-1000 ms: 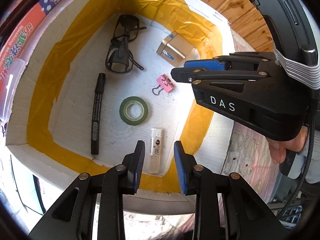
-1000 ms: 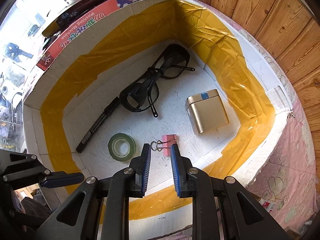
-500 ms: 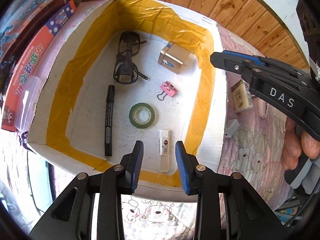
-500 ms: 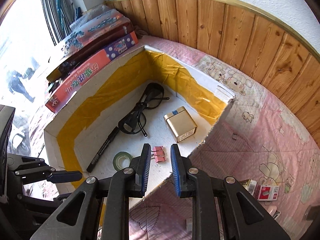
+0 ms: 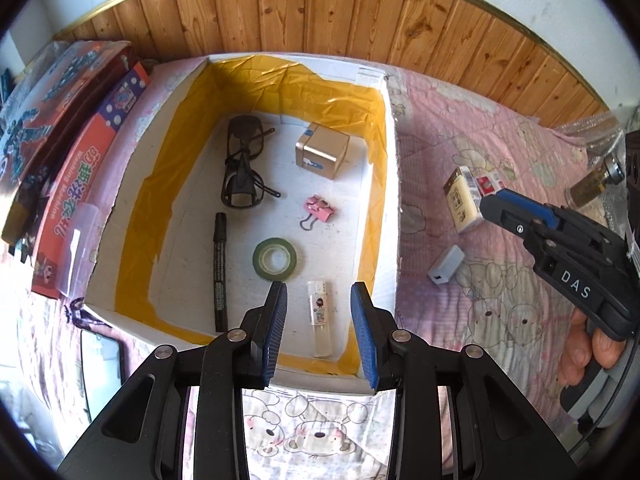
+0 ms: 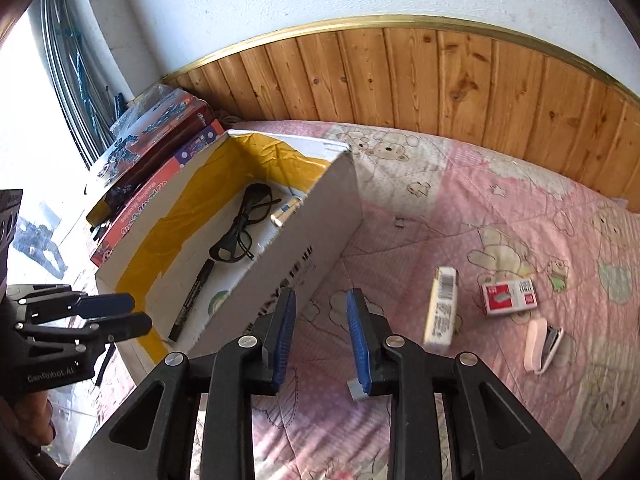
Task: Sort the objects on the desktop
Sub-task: 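Withdraw both open tools from the box toward the remaining items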
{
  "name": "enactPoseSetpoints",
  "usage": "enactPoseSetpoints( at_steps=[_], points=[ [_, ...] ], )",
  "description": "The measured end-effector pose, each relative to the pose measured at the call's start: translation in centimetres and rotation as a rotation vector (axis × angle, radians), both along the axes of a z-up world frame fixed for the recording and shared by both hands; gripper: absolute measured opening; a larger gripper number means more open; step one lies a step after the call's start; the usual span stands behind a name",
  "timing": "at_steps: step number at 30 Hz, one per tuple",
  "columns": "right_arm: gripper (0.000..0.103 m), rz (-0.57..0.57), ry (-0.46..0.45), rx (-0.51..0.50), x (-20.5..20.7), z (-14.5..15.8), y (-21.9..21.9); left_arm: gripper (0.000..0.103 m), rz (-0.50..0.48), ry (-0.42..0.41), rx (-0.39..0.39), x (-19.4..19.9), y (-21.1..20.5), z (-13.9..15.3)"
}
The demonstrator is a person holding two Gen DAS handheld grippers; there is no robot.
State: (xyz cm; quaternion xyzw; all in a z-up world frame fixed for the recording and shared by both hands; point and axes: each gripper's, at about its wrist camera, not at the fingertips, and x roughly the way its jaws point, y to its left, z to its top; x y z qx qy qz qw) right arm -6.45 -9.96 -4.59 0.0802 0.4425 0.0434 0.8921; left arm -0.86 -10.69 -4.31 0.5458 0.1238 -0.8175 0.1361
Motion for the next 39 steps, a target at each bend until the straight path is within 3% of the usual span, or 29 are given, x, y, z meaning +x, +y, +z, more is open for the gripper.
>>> enactPoseSetpoints(
  at_steps=[6, 18, 39],
  points=[
    [0.029, -0.105, 0.044, 0.036, -3.8, -2.4, -3.0, 0.035, -0.073, -0.009, -0.040, -1.1, 3.1, -0.2],
    [0.031, -0.244, 0.070, 0.072, -9.4, -4.7, -6.1, 0.035, -0.197, -0.021, -0.026, -2.2, 8.2, -0.6],
    [0.034, -0.359, 0.110, 0.102, -12.6, -7.0, -9.6, 0.035, -0.300, -0.108, -0.025, -5.9, 12.8, -5.0]
  ],
)
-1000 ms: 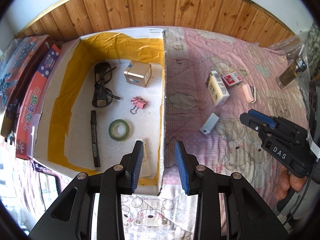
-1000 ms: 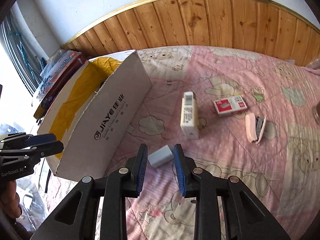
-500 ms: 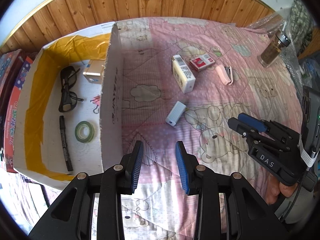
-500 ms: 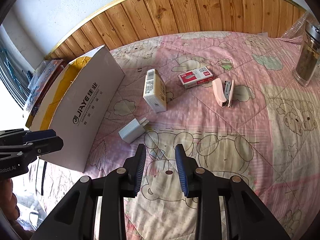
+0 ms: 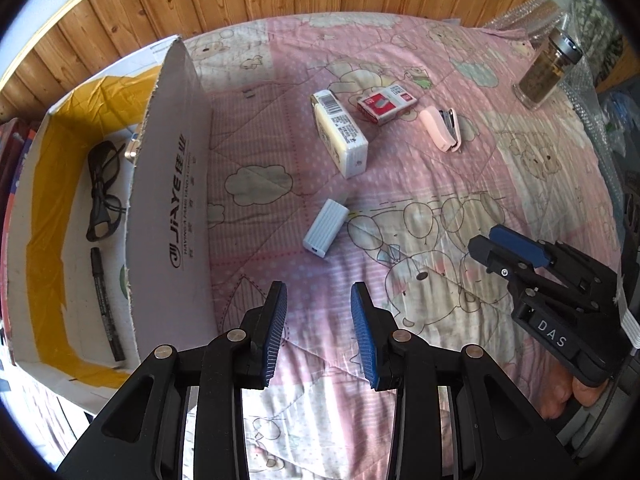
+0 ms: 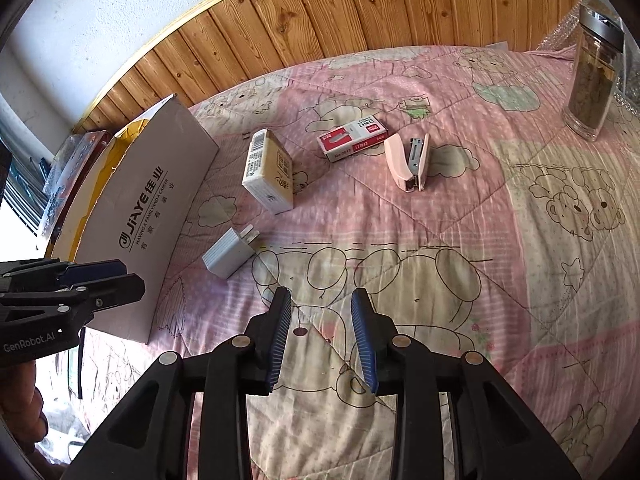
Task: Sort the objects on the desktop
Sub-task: 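Withdraw both open tools from the box toward the remaining items, then grasp the white charger with the left tool while the right tool grasps the pink stapler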
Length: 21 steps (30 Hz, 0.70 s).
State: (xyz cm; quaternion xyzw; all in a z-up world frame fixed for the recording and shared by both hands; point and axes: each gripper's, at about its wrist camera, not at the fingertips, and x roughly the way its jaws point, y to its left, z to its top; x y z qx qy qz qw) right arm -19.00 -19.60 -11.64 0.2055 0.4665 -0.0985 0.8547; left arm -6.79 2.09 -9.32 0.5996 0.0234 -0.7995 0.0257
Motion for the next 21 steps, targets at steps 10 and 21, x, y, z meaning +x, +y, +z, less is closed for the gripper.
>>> enactPoseSetpoints(
  at_steps=[10, 21],
  points=[
    [0.034, -0.046, 0.010, -0.005, 1.3, -0.4, -3.5, 0.035, -0.006, -0.052, -0.004, -3.1, -0.1, -3.4],
    [0.045, -0.038, 0.042, -0.045, 7.2, -1.5, -7.5, 0.035, 0.035, -0.107, 0.089, -5.4, -2.1, -6.2]
  ],
)
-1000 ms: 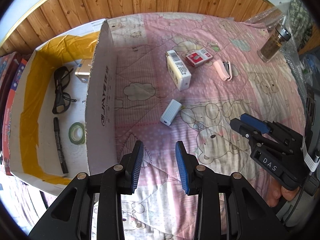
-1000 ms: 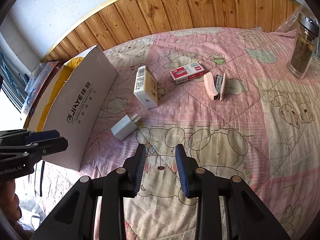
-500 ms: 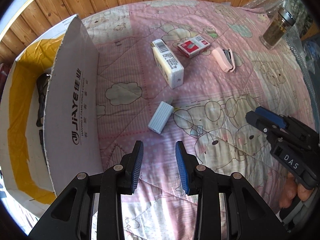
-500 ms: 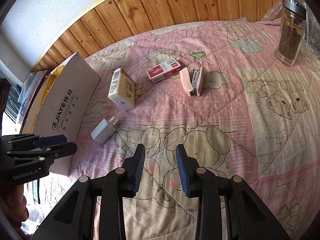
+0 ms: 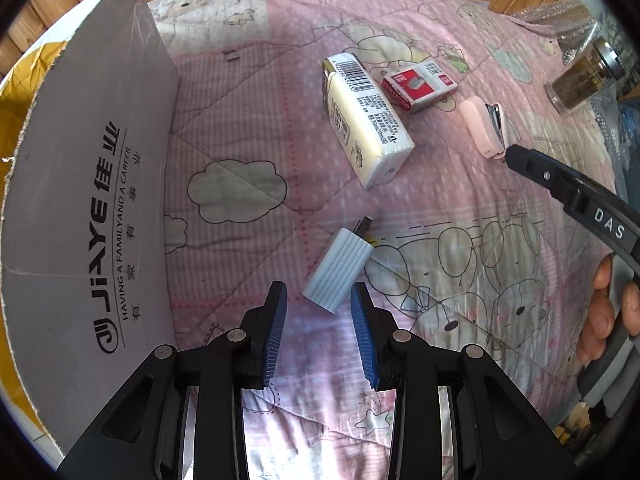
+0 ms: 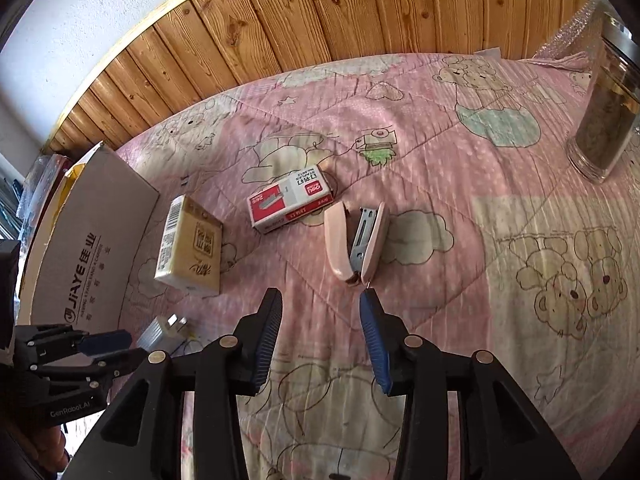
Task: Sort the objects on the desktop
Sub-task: 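Grasp the white charger with the left tool while the right tool grasps the pink stapler, then lift the charger and stapler and carry both over the box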
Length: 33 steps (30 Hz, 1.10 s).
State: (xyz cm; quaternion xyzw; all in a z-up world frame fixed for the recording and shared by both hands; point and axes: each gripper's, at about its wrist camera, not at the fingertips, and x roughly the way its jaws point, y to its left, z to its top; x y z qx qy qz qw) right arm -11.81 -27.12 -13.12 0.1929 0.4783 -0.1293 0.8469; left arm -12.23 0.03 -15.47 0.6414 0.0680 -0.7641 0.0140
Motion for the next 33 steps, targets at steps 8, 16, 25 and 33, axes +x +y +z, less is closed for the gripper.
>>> enactPoseSetpoints(
  at_steps=[8, 16, 25, 33],
  points=[
    [0.054, -0.037, 0.053, -0.019, 2.9, -2.4, -3.2, 0.036, 0.000, -0.031, 0.028, -1.1, -0.1, -2.3],
    [0.043, 0.040, 0.073, -0.077, 4.0, -3.3, -2.8, 0.023, -0.003, 0.030, 0.069, -0.5, -0.9, -2.0],
    [0.042, 0.041, 0.034, -0.063, 1.4, -0.8, -0.9, 0.020, 0.023, 0.055, 0.098, 0.9, -0.8, 0.3],
    [0.042, 0.101, 0.023, -0.035, -1.0, 0.8, 3.9, 0.020, 0.058, 0.102, 0.095, 2.8, -1.6, 3.6]
  ],
)
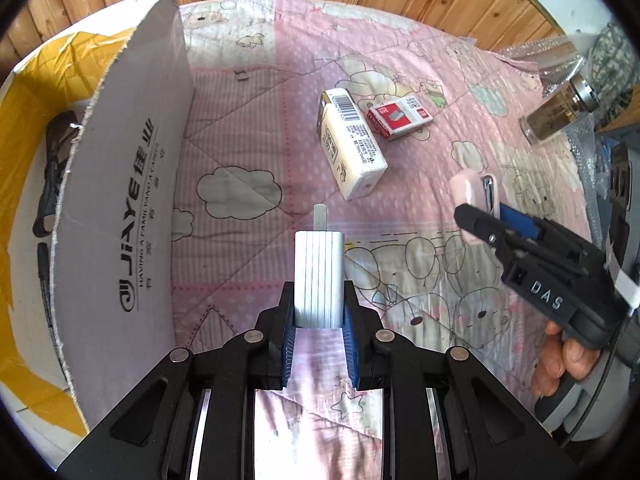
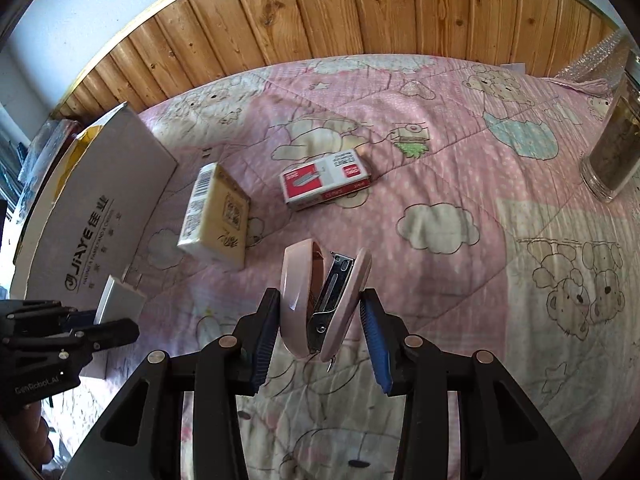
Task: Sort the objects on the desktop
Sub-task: 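Lift the charger and stapler and carry both over the box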
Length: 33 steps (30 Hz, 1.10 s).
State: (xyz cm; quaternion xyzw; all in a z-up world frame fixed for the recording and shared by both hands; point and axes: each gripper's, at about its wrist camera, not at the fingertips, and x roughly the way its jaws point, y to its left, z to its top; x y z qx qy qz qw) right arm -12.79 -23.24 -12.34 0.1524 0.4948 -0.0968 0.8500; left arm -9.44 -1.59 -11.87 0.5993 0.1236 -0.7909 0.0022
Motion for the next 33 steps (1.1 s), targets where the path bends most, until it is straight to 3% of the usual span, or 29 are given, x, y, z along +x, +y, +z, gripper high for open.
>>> enactPoseSetpoints(
  at_steps=[18, 28, 33],
  points=[
    [0.042, 0.238, -0.062, -0.003, 1.0, 4.9, 11.1, 0.020, 0.187, 0.155, 0.056, 5.1, -5.0, 6.5],
    [0.042, 0.414, -0.132, -0.047, 5.0, 9.2, 17.1, 0.020, 0.399, 0.191, 0.101, 8.6, -12.2, 8.0],
    [0.042, 0.512, -0.160, -0.064, 8.1, 10.6, 20.1, 0.021, 0.505, 0.140, 0.106, 9.4, -15.5, 7.0]
  ],
)
